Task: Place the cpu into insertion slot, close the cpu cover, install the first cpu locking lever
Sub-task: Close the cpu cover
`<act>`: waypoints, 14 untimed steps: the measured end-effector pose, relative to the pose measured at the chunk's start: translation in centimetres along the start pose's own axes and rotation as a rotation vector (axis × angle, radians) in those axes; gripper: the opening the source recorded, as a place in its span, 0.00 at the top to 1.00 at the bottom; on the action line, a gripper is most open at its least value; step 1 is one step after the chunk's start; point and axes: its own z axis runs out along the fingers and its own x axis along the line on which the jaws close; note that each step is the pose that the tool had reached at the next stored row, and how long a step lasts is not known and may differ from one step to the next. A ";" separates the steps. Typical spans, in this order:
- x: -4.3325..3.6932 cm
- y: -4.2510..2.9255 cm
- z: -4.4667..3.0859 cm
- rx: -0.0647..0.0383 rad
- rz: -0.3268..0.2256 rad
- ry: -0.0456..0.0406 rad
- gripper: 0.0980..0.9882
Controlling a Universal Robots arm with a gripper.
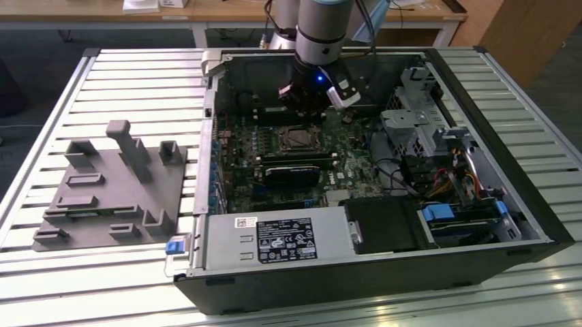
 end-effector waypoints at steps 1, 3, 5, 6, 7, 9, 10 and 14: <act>0.00 0.01 -0.02 0.000 0.000 0.0001 0.99; 0.00 0.01 -0.04 0.001 0.000 -0.0001 0.99; 0.00 0.02 -0.05 0.001 0.000 -0.0001 0.99; 0.00 0.02 -0.05 0.001 0.000 -0.0001 0.99; 0.00 0.02 -0.06 0.001 0.000 0.0000 0.99; 0.00 0.02 -0.05 0.002 0.000 -0.0001 0.99; 0.00 0.02 -0.03 0.004 0.000 0.0000 0.99; 0.00 0.01 0.02 0.013 0.000 0.0005 0.99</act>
